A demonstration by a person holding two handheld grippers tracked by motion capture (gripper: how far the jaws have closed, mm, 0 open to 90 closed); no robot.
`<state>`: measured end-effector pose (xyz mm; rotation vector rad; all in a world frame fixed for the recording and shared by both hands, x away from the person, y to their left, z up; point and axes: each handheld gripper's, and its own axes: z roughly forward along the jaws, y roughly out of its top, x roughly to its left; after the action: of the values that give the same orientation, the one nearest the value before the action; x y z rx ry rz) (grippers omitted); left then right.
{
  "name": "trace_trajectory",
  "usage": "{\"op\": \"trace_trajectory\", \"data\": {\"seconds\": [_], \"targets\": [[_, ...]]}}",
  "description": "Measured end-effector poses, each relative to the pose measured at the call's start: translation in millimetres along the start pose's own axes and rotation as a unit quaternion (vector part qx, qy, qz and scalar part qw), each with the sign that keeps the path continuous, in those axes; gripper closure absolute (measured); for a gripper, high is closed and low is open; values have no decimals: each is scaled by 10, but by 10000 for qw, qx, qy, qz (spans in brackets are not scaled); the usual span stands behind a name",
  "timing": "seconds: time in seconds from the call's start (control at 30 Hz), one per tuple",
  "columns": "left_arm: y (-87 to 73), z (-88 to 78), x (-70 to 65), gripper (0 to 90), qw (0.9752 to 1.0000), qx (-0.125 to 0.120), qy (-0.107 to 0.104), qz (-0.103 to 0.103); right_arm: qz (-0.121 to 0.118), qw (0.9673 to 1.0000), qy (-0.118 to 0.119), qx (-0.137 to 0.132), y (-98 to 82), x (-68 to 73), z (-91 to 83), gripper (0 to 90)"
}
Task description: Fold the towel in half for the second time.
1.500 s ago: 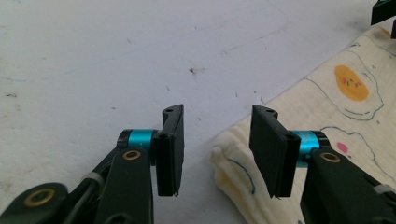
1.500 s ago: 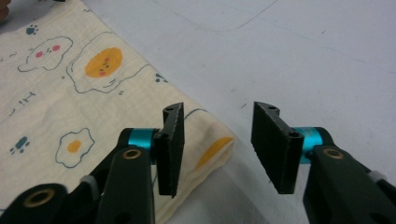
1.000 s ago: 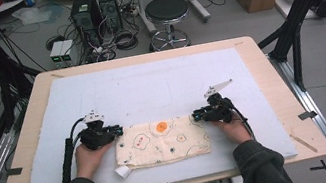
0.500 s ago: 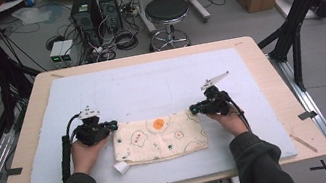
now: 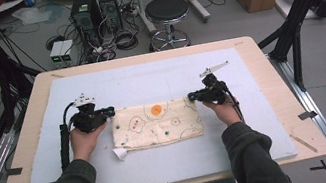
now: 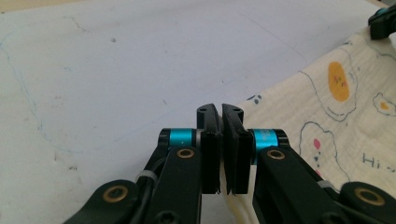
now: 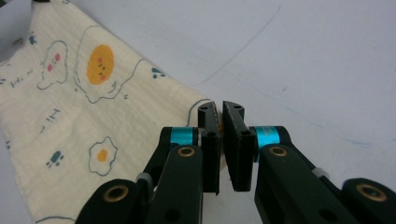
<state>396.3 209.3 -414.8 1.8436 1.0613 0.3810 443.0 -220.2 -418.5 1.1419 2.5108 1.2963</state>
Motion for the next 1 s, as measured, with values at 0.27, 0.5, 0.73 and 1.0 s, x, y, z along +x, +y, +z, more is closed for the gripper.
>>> {"op": "trace_trajectory", "data": {"seconds": [0.27, 0.5, 0.73, 1.0], "targets": [[-36, 66, 14, 856, 9998, 167, 57, 83, 189, 9998, 58, 0, -33, -58, 78, 855], [-25, -15, -33, 850, 9998, 44, 39, 195, 9, 9997, 108, -201, -7, -11, -26, 855], [-91, -86, -97, 851, 9993, 61, 6, 360, -166, 9991, 173, -357, -28, 64, -96, 855], [-108, -142, -228, 851, 9979, 5, 39, 646, -20, 9989, 291, -362, -159, 60, -118, 854]]}}
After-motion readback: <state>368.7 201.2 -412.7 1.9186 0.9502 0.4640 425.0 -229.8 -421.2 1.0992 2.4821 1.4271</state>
